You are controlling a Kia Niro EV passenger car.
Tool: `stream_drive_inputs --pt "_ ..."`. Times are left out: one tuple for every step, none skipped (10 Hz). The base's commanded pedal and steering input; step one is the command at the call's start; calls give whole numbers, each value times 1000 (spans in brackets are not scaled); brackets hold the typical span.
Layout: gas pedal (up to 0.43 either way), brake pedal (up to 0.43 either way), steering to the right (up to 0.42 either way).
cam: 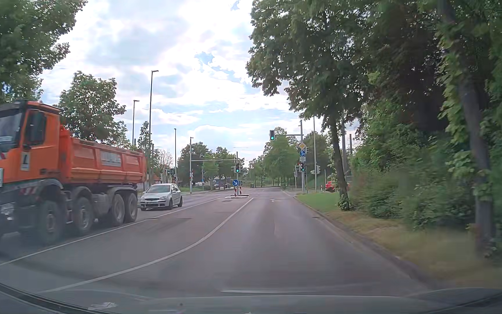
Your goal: Follow the waypoints while adhering to traffic rules and regulations
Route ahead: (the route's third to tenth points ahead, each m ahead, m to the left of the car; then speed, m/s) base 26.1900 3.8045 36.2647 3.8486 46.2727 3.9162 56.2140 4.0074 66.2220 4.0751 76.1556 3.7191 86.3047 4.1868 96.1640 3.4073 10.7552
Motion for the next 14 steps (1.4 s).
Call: stream_drive_inputs --pt "59 18 -3" --pt "59 24 -3" --pt "59 18 -1" --pt "59 18 -1" --pt "47 12 -1" --pt "39 18 -1" --pt "39 18 -1" --pt "39 18 0" --pt "39 18 2" --pt "39 18 5" --pt "39 18 7" --pt "39 18 5" --pt "39 12 2" --pt "39 18 2"
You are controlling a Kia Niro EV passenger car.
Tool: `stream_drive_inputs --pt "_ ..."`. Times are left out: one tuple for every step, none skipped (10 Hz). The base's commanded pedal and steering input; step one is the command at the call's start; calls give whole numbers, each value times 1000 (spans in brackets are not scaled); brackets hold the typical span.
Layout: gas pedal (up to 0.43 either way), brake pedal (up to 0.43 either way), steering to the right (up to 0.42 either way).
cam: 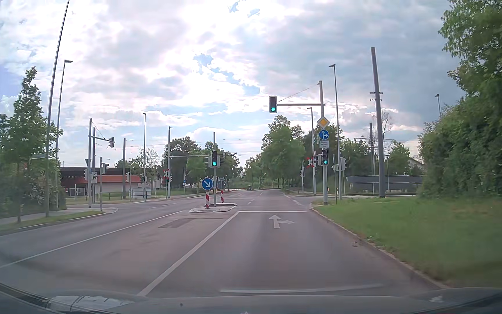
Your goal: Follow the waypoints while adhering to traffic rules and regulations
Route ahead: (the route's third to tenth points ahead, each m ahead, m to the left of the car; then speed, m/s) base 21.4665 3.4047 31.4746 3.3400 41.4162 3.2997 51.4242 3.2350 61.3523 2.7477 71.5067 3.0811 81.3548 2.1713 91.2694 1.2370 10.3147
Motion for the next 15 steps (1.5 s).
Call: stream_drive_inputs --pt "39 18 2" --pt "39 12 2" --pt "39 18 2" --pt "39 18 2" --pt "39 18 2" --pt "39 18 2" --pt "39 18 1" --pt "39 18 2" --pt "39 18 1" --pt "47 18 0" --pt "67 18 0" --pt "67 18 0" --pt "67 18 0" --pt "98 18 0" --pt "110 12 -1"
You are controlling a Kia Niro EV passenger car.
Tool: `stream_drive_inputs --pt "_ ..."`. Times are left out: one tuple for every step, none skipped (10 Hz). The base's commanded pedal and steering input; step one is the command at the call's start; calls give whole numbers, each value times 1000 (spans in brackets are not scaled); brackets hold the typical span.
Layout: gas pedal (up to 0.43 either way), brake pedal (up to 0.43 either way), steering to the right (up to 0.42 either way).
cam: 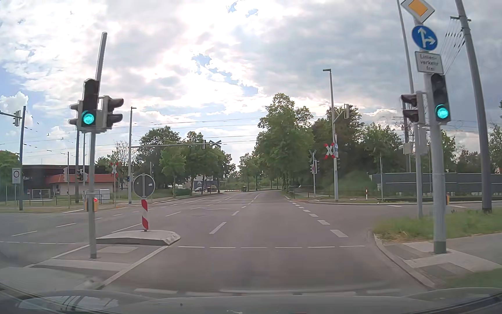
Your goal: Follow the waypoints while adhering to traffic rules and regulations
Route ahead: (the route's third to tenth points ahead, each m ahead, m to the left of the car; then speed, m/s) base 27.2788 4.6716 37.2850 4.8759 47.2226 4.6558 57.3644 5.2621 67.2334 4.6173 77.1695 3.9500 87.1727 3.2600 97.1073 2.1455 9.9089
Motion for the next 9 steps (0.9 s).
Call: stream_drive_inputs --pt "110 18 0" --pt "110 18 -1" --pt "110 18 -1" --pt "110 18 -1" --pt "110 12 -1" --pt "110 18 -1" --pt "110 18 0" --pt "110 18 -1" --pt "110 18 0"
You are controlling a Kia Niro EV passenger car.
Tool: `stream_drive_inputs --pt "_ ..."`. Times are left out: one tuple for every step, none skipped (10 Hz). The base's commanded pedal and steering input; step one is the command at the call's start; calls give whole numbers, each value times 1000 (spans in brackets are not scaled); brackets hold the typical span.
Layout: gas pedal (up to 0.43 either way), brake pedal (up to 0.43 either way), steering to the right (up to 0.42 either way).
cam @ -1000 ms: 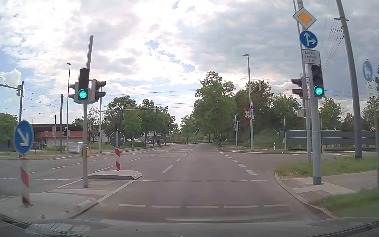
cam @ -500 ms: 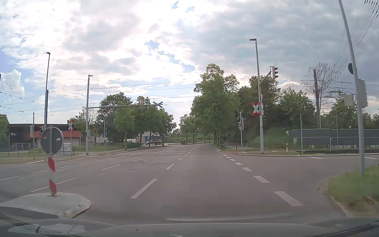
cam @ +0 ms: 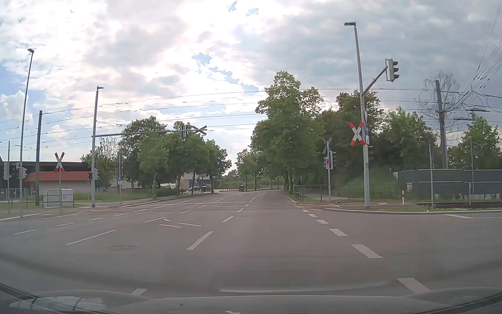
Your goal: Follow the waypoints while adhering to traffic rules and regulations
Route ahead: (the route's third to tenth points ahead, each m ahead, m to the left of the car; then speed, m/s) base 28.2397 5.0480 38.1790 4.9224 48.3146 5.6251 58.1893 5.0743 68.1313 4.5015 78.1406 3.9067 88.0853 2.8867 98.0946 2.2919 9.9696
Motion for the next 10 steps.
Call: stream_drive_inputs --pt "110 18 0" --pt "110 18 0" --pt "67 18 0" --pt "28 18 0" --pt "0 18 1" --pt "0 18 0" --pt "0 18 0" --pt "0 18 0" --pt "0 18 -5" --pt "0 18 -8"
